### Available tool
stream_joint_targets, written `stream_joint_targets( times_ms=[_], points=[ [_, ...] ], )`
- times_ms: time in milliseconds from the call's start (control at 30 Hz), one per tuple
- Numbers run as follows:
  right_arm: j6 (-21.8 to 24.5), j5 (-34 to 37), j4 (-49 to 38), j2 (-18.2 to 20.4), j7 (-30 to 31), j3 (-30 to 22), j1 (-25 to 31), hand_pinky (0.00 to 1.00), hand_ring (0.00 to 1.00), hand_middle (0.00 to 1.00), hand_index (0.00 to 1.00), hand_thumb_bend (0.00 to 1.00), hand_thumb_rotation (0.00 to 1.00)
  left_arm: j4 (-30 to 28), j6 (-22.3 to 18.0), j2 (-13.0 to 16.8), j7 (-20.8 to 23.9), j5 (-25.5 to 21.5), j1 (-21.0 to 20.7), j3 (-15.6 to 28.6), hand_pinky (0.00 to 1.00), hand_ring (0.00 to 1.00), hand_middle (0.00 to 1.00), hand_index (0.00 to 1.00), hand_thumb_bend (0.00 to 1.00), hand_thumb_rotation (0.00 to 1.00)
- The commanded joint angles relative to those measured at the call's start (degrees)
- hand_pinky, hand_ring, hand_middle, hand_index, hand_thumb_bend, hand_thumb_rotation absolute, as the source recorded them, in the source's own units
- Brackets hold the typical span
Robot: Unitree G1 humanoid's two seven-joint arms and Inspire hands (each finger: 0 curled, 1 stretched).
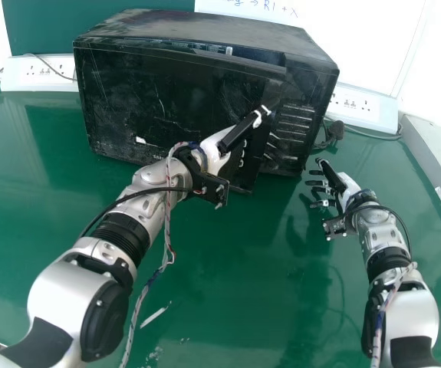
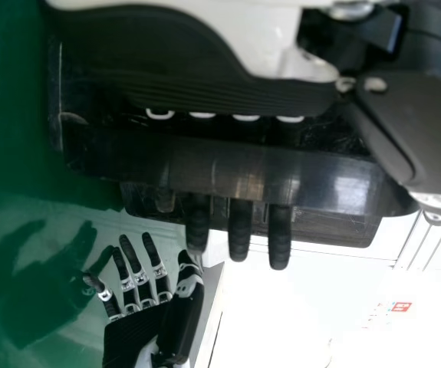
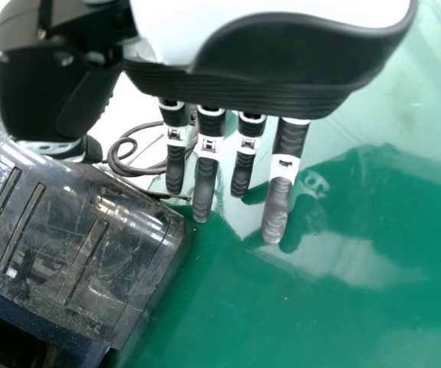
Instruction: Open the door of oven
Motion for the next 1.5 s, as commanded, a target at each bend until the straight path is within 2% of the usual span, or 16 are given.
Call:
stream_joint_targets(
  times_ms=[0,233,600,733,900,1033,1100,1233,1467],
  points=[
    [2.31,-0.61,2.16,2.38,1.64,0.65,3.23,0.58,0.67,0.71,0.82,0.60,1.00,-0.58,-1.18,-1.58,-2.03,-0.93,-0.31,0.15,0.29,0.35,0.42,0.53,1.00,0.97],
    [3.06,-0.18,2.21,2.46,1.49,0.17,3.06,0.62,0.70,0.71,0.82,0.61,1.00,-0.51,-1.03,-1.10,-2.45,-1.14,-0.01,0.38,0.24,0.32,0.40,0.49,1.00,0.95],
    [2.41,-0.65,2.16,2.38,1.51,0.65,3.16,0.59,0.67,0.70,0.81,0.61,1.00,-0.64,-1.11,-0.80,-3.33,-1.19,0.05,0.30,0.18,0.24,0.31,0.34,1.00,0.95],
    [2.27,-0.48,2.18,2.36,1.61,0.50,3.25,0.57,0.65,0.70,0.81,0.61,1.00,-0.82,-1.31,-0.64,-5.01,-1.51,0.11,0.39,0.16,0.22,0.28,0.32,1.00,0.94],
    [2.52,-0.58,2.24,2.33,1.58,0.59,3.20,0.60,0.68,0.72,0.83,0.62,1.00,-1.17,-1.86,-0.50,-6.30,-2.27,0.23,0.41,0.13,0.17,0.24,0.30,1.00,0.94],
    [2.63,-0.27,2.20,2.38,1.36,0.28,3.17,0.56,0.63,0.69,0.82,0.62,1.00,-1.48,-2.56,-0.41,-6.37,-2.38,0.50,0.16,0.11,0.14,0.21,0.28,1.00,0.94],
    [2.53,-0.25,2.17,2.40,1.37,0.26,3.20,0.57,0.64,0.69,0.81,0.62,1.00,-1.60,-2.65,-0.35,-6.67,-2.58,0.61,0.21,0.10,0.13,0.20,0.26,1.00,0.95],
    [2.62,-0.41,2.18,2.41,1.49,0.41,3.13,0.59,0.68,0.70,0.82,0.61,1.00,-1.98,-1.68,-0.44,-5.54,-3.19,0.55,0.43,0.08,0.12,0.19,0.25,1.00,0.93],
    [1.98,-0.67,2.18,2.33,1.59,0.67,3.28,0.56,0.65,0.70,0.82,0.60,1.00,-3.34,-2.78,-0.66,-3.71,-2.55,1.03,-0.63,0.05,0.10,0.16,0.21,1.00,0.94]
  ],
)
